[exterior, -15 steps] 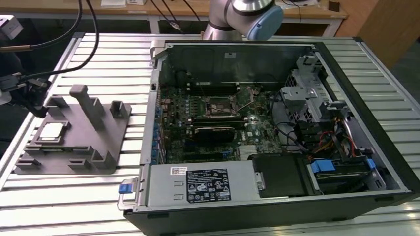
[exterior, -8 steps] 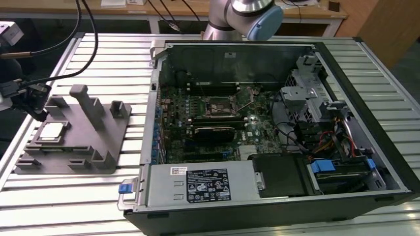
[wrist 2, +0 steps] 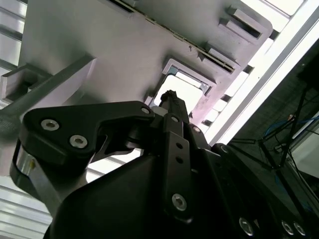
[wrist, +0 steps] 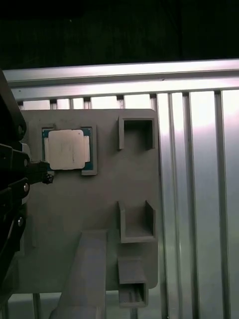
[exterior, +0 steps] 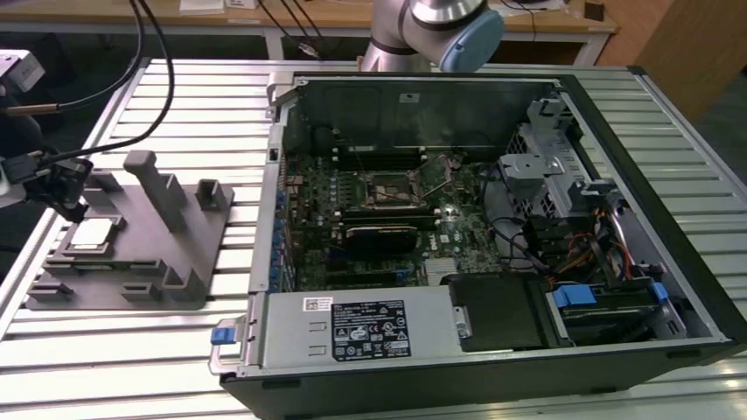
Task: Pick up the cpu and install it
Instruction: 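Pick up the cpu and move it towards the insertion slot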
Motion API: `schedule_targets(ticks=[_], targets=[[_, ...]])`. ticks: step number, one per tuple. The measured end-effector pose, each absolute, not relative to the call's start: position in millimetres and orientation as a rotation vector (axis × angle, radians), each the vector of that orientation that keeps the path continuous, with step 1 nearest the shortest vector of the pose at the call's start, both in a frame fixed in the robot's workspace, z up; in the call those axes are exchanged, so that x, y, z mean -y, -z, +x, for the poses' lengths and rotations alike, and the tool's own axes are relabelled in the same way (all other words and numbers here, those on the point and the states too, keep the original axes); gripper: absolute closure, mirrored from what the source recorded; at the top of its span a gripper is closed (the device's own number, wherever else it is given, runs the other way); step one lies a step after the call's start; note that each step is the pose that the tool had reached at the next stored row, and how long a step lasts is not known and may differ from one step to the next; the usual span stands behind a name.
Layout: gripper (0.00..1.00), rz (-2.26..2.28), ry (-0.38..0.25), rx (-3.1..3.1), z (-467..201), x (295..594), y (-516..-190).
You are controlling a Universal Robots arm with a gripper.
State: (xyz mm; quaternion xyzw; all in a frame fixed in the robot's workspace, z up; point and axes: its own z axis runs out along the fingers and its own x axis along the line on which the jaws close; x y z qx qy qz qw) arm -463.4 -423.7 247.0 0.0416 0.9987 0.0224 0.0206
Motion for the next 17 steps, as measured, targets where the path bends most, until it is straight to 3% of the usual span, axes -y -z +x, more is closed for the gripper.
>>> schedule_targets(ticks=[17], targets=[[0.89, 0.129, -0.076, -3.098, -473.7, 423.6, -224.1]])
